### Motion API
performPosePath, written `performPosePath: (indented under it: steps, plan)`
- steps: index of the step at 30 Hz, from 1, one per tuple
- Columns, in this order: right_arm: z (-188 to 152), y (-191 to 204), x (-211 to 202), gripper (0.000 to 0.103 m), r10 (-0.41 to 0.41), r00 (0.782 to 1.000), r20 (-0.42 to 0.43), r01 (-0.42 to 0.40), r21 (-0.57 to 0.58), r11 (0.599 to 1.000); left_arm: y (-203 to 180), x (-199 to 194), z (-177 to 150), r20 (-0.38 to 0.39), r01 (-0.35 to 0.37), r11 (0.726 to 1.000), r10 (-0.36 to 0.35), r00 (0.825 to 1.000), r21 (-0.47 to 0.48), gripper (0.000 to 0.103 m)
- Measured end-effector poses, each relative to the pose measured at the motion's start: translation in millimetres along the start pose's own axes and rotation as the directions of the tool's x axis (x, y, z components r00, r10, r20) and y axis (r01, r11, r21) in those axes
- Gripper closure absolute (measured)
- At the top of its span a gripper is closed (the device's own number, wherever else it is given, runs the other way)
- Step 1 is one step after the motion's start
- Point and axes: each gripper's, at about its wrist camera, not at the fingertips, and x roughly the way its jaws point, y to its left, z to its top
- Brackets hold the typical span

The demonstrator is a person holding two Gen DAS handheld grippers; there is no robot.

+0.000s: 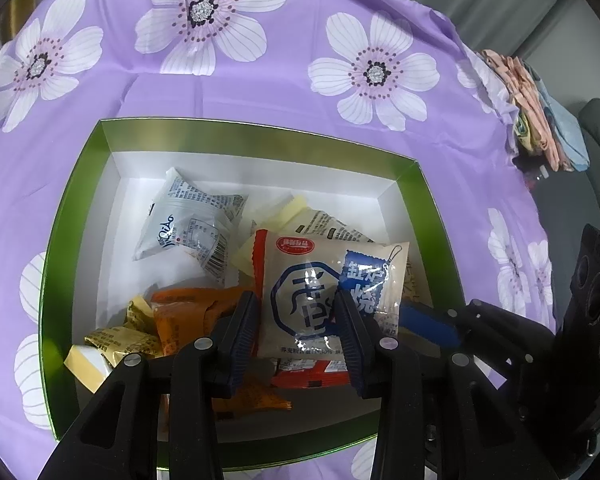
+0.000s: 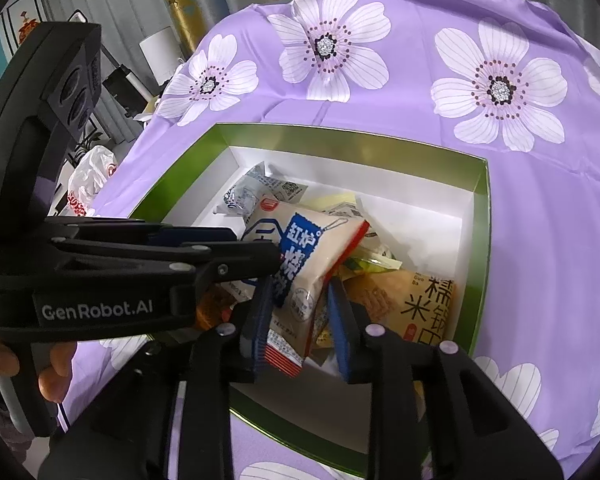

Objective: Organize snacks
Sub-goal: 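Press the biscuit packet down among the snacks with the left gripper, then open the left gripper to release the biscuit packet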

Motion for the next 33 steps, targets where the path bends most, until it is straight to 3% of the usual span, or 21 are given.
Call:
performPosePath:
  steps: [14, 22, 27, 33]
  plan:
    - [-0.2, -1.9, 0.9, 0.062, -0.014, 1.0, -0.006, 0.014, 0.012, 1.0, -0.1, 1.1, 0.6, -0.01, -0.013, 1.0, 0.013, 1.0, 0.002, 0.063]
    - [-0.5, -2.0, 1.4, 0.061, -0.019, 1.0, -0.01, 0.019, 0.014, 1.0, -1.2, 1.7, 1.3, -0.009, -0.026, 1.0, 0.026, 1.0, 0.006, 0.059]
    - [0.1, -4.9, 1.9, 0.056, -0.024, 1.0, -0.012, 0.025, 0.017, 1.0, 1.2, 2.2, 2.2, -0.007, -0.044, 0.999, 0.044, 0.999, 0.002, 0.05]
    - [-0.4, -5.4, 2.2, 0.052, -0.036, 0.999, -0.013, 0.036, 0.018, 0.999, 0.9, 1.4, 2.4, -0.005, -0.058, 0.998, 0.058, 0.998, 0.009, 0.048]
